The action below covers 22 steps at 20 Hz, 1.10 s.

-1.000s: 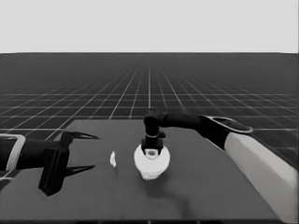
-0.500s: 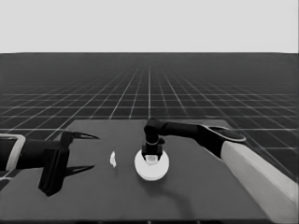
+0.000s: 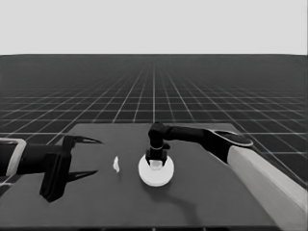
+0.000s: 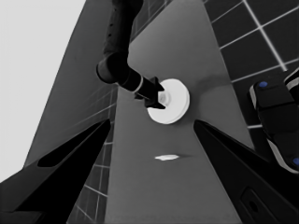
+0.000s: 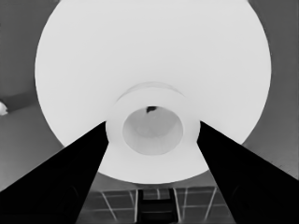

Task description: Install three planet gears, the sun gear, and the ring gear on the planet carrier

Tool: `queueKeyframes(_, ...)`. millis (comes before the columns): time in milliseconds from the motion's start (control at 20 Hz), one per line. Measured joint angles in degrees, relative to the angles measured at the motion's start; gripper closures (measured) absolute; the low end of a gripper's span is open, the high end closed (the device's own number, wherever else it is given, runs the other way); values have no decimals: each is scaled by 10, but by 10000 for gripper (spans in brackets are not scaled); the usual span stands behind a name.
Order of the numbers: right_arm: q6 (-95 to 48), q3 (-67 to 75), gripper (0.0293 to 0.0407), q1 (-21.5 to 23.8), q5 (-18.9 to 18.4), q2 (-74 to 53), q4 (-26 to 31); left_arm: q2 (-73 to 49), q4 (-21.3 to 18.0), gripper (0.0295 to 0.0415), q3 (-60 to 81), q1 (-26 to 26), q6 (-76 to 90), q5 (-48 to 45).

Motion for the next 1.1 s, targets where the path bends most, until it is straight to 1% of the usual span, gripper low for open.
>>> queueKeyframes(1100, 110, -1, 352, -6, 0, -1, 0, 0, 0, 326, 0, 0, 0, 0)
